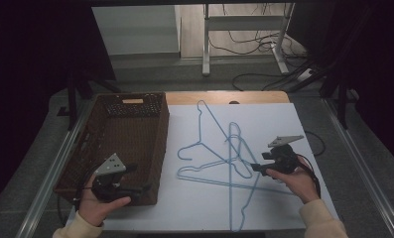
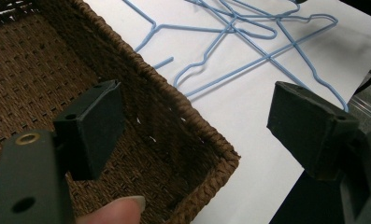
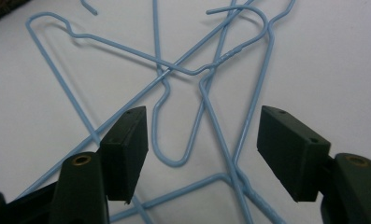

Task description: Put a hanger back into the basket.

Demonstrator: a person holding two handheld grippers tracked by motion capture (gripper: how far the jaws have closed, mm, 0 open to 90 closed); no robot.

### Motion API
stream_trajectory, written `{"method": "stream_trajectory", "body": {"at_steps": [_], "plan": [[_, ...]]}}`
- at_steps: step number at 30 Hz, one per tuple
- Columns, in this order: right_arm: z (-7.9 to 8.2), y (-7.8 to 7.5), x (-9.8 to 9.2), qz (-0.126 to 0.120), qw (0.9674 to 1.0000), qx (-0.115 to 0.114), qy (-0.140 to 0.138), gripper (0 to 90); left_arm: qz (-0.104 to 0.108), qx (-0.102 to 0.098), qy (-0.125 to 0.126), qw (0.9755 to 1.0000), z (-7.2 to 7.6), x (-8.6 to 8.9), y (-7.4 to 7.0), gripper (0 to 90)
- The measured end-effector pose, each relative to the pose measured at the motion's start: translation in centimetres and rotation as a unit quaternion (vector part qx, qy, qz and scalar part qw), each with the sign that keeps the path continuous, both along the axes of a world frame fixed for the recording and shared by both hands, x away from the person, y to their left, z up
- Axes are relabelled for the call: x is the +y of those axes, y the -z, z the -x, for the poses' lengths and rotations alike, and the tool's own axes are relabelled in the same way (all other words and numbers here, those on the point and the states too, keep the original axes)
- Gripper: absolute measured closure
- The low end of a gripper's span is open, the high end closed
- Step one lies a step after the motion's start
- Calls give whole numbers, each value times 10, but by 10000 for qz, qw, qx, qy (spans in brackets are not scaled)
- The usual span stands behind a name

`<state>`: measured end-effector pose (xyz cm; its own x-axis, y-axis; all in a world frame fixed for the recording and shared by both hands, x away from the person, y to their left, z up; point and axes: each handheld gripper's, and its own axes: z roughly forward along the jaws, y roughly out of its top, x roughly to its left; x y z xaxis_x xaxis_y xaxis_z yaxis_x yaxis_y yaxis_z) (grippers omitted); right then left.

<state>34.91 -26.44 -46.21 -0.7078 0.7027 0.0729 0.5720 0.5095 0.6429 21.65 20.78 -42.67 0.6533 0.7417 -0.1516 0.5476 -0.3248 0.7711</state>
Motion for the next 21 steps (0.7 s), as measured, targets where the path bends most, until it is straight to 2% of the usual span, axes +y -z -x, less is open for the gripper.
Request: {"method": "stream_trajectory", "body": {"at_steps": [4,7,9,10,18,21], "plan": [[-11,4,6,182,9998,107,32,397,-7,-10,21,10000,-1,-1,0,190],[-17,10,9,418,9989,198,32,426,-20,-6,51,10000,-2,-3,0,190],[-19,12,10,459,9987,223,35,435,-24,-8,62,10000,-2,-4,-1,190],[-23,15,12,571,9980,252,22,458,-25,-8,66,10000,-3,-5,-1,190],[-33,24,24,967,9948,270,-153,548,-28,-4,71,10000,-4,-6,-1,190],[-35,26,26,990,9945,296,-193,566,-28,1,59,10000,-4,-5,0,190]]}}
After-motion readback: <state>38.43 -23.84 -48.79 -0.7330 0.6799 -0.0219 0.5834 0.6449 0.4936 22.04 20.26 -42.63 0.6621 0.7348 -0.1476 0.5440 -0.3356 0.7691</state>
